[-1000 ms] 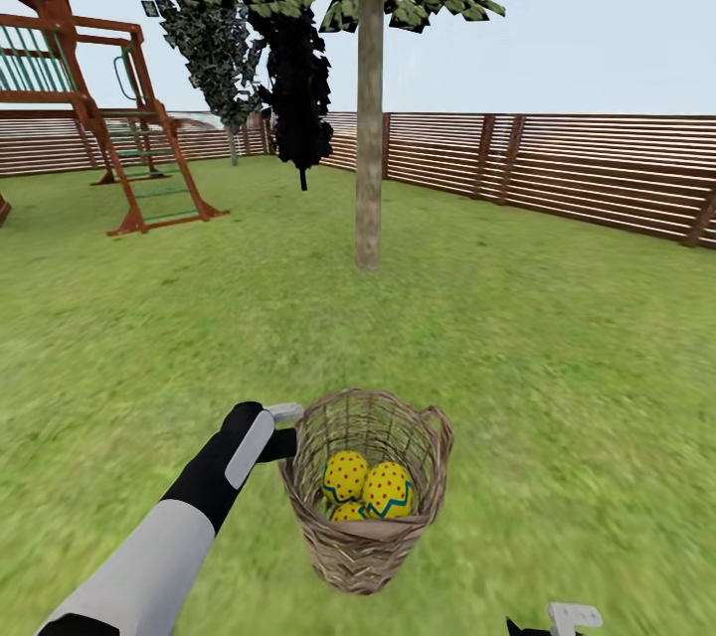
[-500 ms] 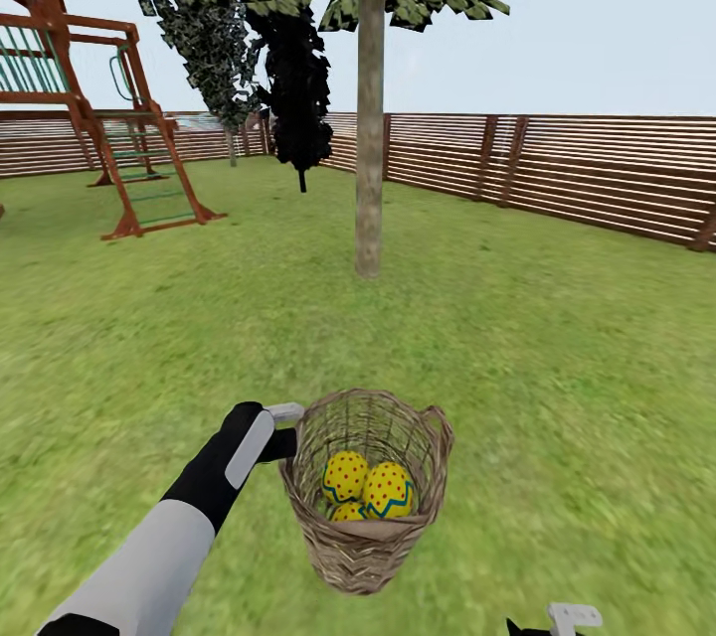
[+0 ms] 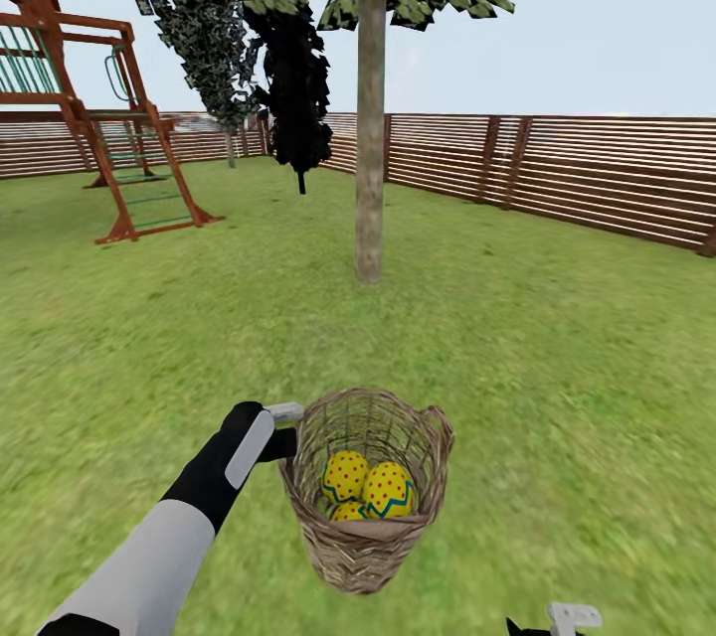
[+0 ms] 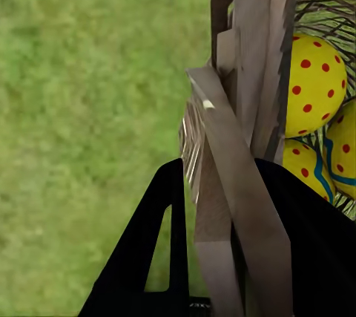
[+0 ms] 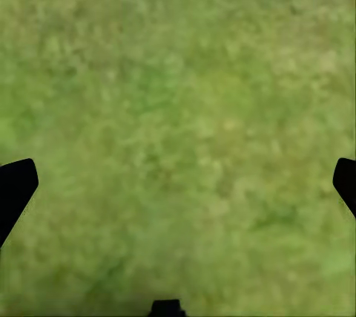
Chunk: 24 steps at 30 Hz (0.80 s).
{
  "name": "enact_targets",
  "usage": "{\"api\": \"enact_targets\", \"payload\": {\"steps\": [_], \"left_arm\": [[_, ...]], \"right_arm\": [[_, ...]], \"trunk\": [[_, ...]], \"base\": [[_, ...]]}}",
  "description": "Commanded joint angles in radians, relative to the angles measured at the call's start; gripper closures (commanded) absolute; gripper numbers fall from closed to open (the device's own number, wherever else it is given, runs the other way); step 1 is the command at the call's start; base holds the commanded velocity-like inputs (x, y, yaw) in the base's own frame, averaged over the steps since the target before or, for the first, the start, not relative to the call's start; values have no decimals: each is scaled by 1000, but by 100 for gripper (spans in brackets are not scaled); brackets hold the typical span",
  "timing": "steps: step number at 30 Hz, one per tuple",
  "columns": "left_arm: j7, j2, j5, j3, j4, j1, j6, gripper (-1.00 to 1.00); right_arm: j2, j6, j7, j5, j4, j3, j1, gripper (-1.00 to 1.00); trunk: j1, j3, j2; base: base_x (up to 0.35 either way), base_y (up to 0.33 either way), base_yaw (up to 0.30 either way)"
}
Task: Take the three Easter eggs out of the wicker basket on the lawn in the garden, then place them on the lawn next to a single tree (choose any tree) so that all three eggs are next to the same tree and none are left in the basket.
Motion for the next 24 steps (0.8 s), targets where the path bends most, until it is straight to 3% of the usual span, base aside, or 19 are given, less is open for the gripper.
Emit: {"api": "enact_targets", "payload": {"steps": [1, 15, 24], "left_arm": [[12, 0, 18, -2, -2, -1, -1, 100], [12, 0, 19, -2, -1, -1, 0, 100], [12, 0, 19, -2, -1, -1, 0, 100]], "right_arm": [[-1, -5, 2, 8, 3, -9, -1, -100], [-1, -5, 2, 8, 3, -9, -1, -100], [-1, -5, 2, 8, 3, -9, -1, -100]], "trunk": [[-3, 1, 6], [-57, 45, 104], [-57, 45, 104]], "base": [[329, 0, 0], [329, 0, 0], [329, 0, 0]]}}
